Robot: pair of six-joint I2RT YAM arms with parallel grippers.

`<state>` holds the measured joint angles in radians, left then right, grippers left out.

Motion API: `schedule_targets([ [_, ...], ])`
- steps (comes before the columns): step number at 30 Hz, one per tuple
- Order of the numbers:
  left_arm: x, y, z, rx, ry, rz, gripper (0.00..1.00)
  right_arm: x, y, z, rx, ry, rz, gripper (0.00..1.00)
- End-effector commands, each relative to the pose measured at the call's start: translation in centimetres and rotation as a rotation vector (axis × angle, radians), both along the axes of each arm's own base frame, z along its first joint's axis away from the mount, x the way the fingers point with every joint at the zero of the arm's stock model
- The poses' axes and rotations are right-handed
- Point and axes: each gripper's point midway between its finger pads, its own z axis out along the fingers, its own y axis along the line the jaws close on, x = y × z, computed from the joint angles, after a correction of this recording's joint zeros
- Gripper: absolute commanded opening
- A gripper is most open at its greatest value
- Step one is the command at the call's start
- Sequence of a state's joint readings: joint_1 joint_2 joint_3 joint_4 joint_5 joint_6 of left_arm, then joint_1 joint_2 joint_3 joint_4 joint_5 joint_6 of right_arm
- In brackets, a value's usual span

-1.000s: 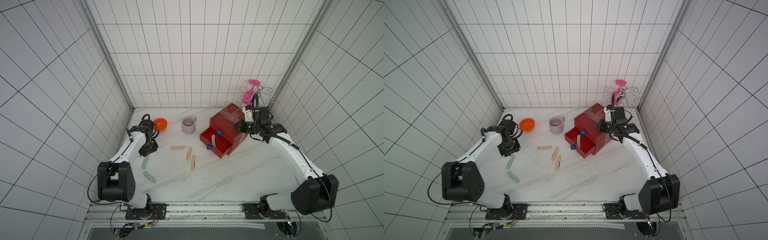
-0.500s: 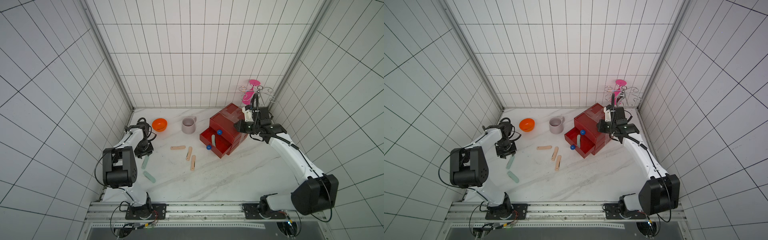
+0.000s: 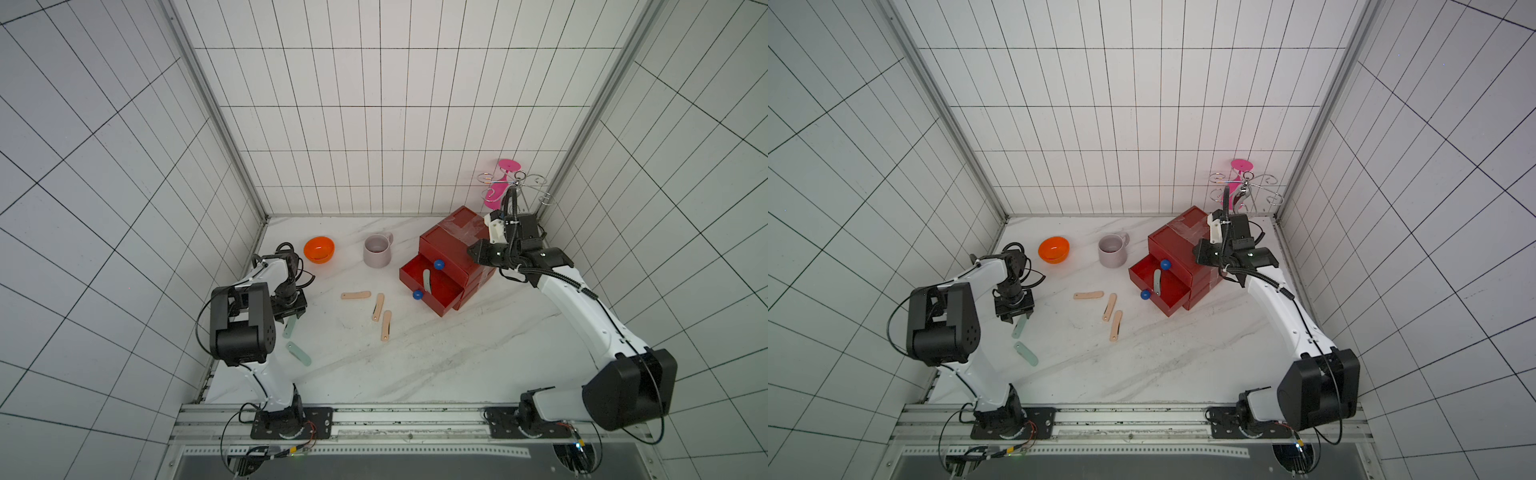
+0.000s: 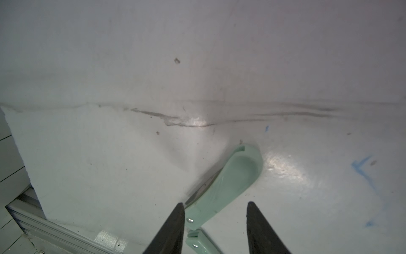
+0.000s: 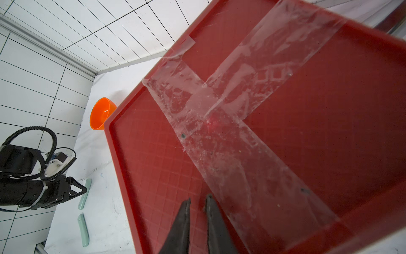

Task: Place the fruit knives into the drawer by color
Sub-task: Pick up the fruit knife from the center of the board.

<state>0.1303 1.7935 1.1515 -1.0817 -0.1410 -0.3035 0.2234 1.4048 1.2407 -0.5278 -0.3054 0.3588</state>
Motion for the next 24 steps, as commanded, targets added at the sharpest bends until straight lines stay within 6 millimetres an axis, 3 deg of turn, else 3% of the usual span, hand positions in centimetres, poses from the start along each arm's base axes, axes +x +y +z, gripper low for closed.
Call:
schedule_targets([
  [1,0.4,0.4,-0.9,-0.01,-0.004,-0.007,0.48,-10.0,-0.5,-12.0,-0.104,0.582,0.037,0.17],
  [10,0.0,0.9,-2.2,-0.029,0.012,0.011,0.44,-9.8,-0.5,-11.9,-0.102,0.577,0.035,0.17],
  [18,0.1,0.7,-3.0,-0.058,0.009,0.03,0.26,-9.8,-0.5,-11.9,-0.102,0.577,0.034,0.18],
  [24,0.8,0.2,-3.4,-0.093,-0.013,0.047,0.2,-9.8,-0.4,-12.0,-0.1,0.581,0.035,0.18],
])
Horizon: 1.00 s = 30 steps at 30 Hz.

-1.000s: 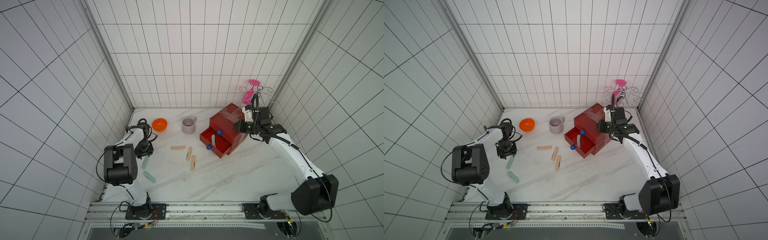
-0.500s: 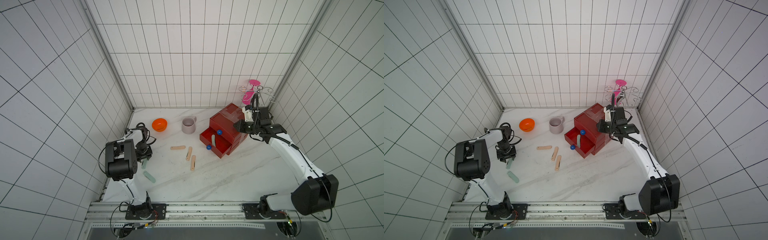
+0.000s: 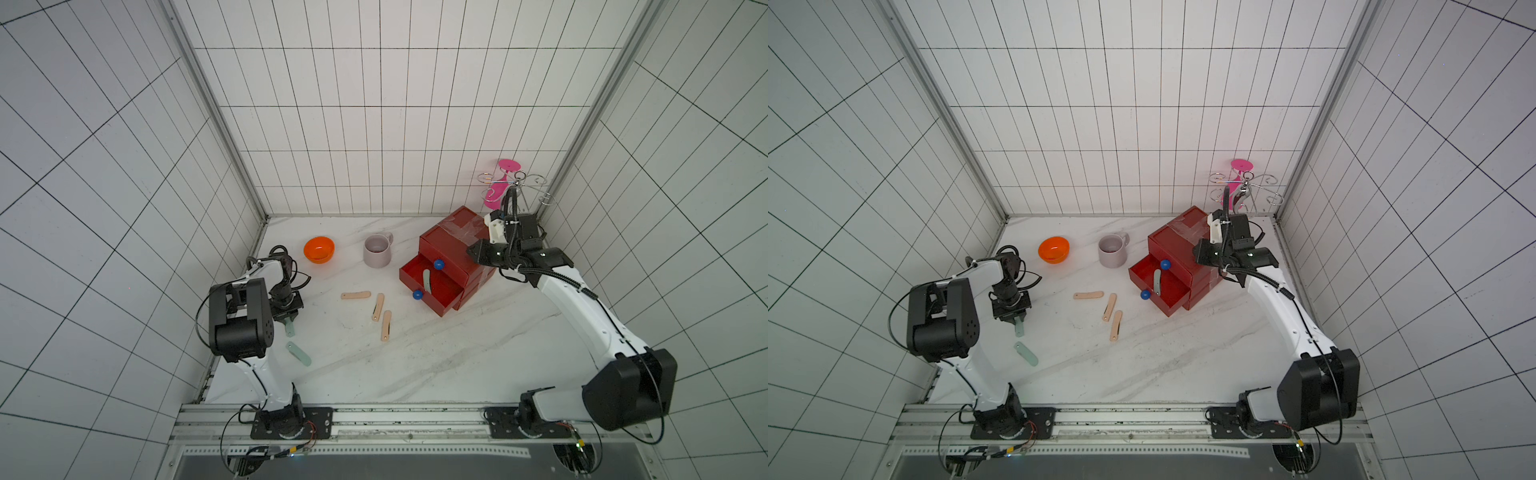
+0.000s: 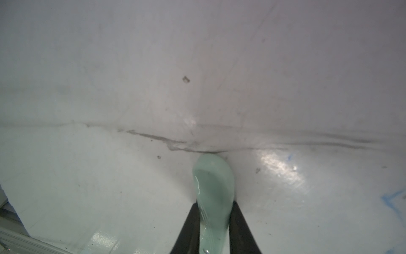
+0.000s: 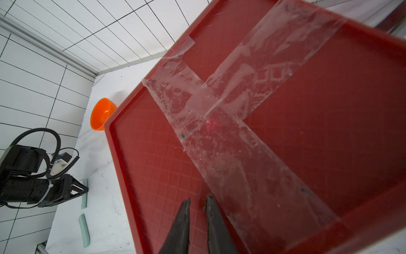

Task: Place the fruit knives into the drawer by color
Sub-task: Pick up the fruit knife from the center of the board.

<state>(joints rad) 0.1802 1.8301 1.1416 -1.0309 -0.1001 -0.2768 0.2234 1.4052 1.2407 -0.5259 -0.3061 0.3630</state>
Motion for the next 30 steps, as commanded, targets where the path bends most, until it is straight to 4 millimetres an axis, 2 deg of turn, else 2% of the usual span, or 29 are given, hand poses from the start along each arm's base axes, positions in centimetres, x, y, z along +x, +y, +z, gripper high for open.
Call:
schedule_targets([
  [1,0.7,-0.7,-1.9,-0.057,-0.01,0.023,0.2,-9.8,-0.5,-12.0,-0.102,0.582,0.038,0.17],
  [8,2.1,-2.1,-1.6,-0.114,-0.048,0.04,0.19,-9.6,-0.3,-12.1,-0.099,0.585,0.038,0.18],
  [15,4.1,-6.0,-1.2,-0.157,-0.078,-0.016,0.2,-9.6,-0.3,-12.2,-0.098,0.588,0.039,0.18],
  [18,4.6,-7.0,-1.0,-0.173,-0.089,-0.024,0.2,-9.6,-0.3,-12.1,-0.098,0.588,0.039,0.18],
  [30,4.3,-7.2,-0.7,-0.172,-0.082,-0.083,0.33,-9.6,-0.2,-12.0,-0.094,0.588,0.041,0.18],
])
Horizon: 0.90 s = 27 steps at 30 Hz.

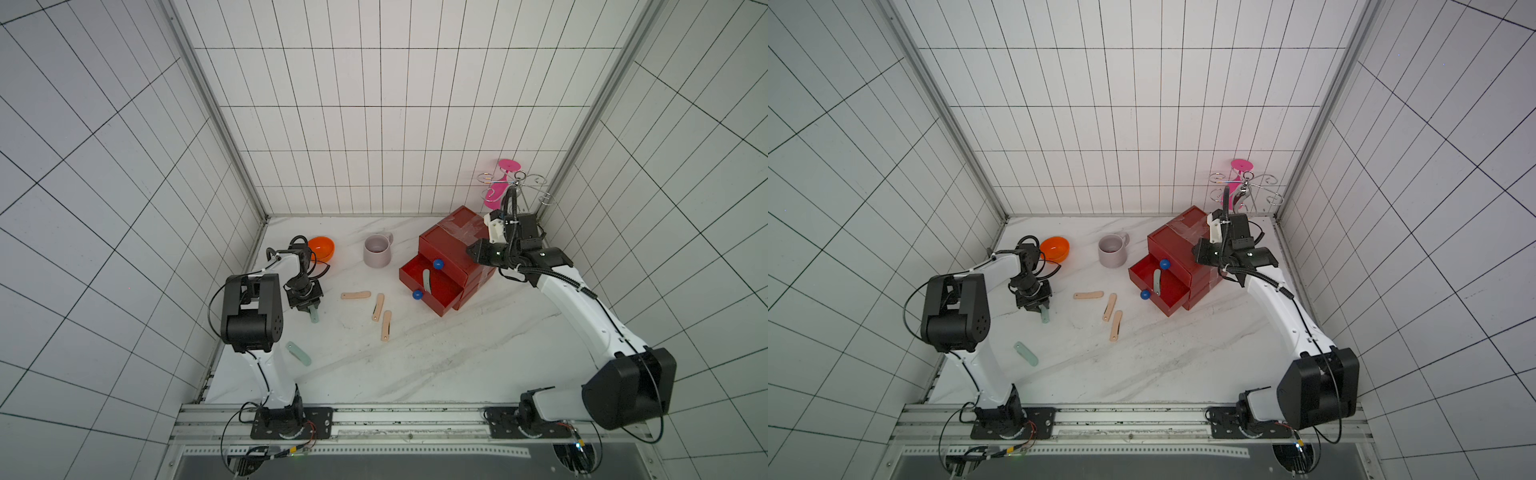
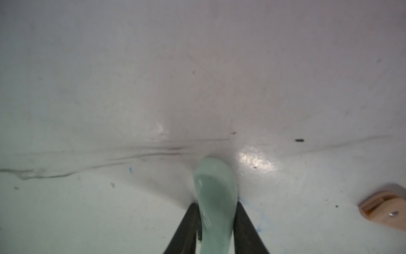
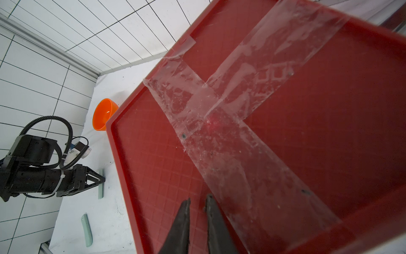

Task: Place the fruit knives into the drawer by color
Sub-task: Pick up the fruit knife from the center of the board.

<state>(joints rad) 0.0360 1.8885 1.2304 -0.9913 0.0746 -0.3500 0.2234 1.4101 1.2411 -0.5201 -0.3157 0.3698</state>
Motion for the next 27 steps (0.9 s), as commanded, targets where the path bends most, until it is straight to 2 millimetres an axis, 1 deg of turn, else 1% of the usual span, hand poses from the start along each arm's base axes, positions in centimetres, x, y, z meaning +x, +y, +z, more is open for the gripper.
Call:
schedule_targets([
  [1,0.0,-0.2,-0.8,-0.009,0.003,-0.03,0.34,-9.7,-0.3,-12.0,-0.105,0.584,0.042,0.18],
  [3,-0.1,-0.1,-0.6,-0.003,-0.003,-0.041,0.36,-9.8,-0.3,-12.0,-0.105,0.587,0.043,0.18],
  [7,-0.5,-0.1,-0.6,0.0,-0.005,-0.056,0.36,-9.7,-0.2,-11.9,-0.104,0.581,0.042,0.18],
  [11,-1.3,-0.5,-0.8,0.018,0.006,-0.086,0.35,-9.7,-0.2,-11.8,-0.105,0.578,0.04,0.18],
  [18,-2.7,-0.6,-1.3,0.032,0.012,-0.088,0.28,-9.7,0.1,-11.5,-0.106,0.571,0.04,0.18],
  [21,-3.1,-0.5,-1.4,0.04,0.015,-0.091,0.27,-9.8,0.2,-11.5,-0.109,0.571,0.041,0.18],
  [24,-3.4,-0.5,-1.5,0.04,0.016,-0.091,0.24,-9.7,0.3,-11.5,-0.109,0.571,0.041,0.18],
  [27,-3.4,-0.6,-1.3,0.035,0.002,-0.087,0.24,-9.7,0.4,-11.4,-0.113,0.568,0.043,0.18],
])
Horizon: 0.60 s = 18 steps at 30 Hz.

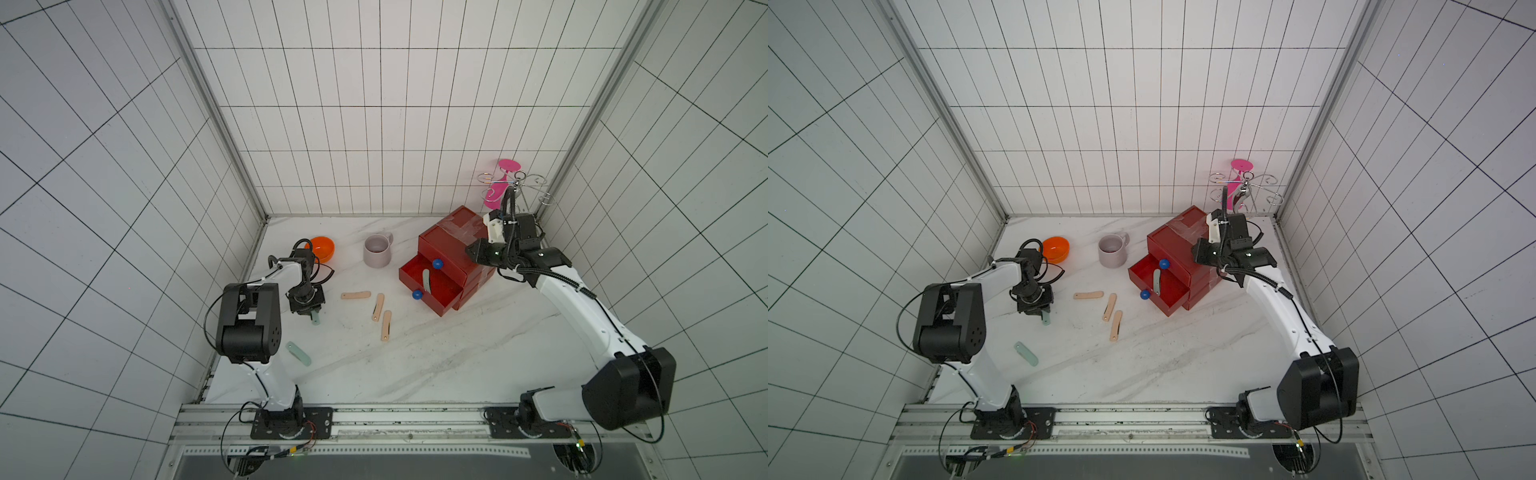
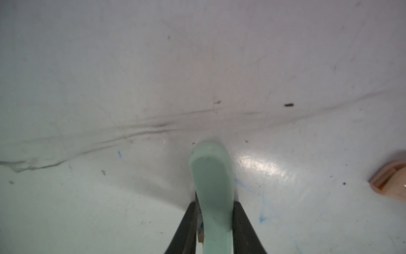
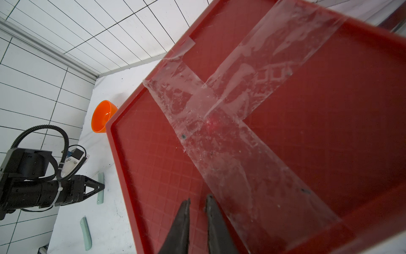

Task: Place the fruit knives into the drawer by color
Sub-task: Pick up the fruit knife from the center of the board.

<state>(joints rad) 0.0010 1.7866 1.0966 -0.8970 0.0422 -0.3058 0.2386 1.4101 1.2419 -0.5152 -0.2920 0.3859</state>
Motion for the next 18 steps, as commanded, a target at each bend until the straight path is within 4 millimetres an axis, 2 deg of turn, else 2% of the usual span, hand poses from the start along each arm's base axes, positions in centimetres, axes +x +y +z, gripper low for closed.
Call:
schedule_targets([
  [1,-1.9,-0.1,-1.1,0.0,0.062,-0.005,0.24,-9.8,0.2,-11.5,-0.104,0.573,0.055,0.18],
  [10,-1.5,-1.3,1.2,-0.062,-0.005,0.014,0.24,-9.7,0.4,-11.6,-0.111,0.579,0.062,0.18],
  [18,-1.1,-3.6,4.3,-0.127,-0.087,0.013,0.24,-9.8,0.5,-11.3,-0.117,0.577,0.067,0.18],
])
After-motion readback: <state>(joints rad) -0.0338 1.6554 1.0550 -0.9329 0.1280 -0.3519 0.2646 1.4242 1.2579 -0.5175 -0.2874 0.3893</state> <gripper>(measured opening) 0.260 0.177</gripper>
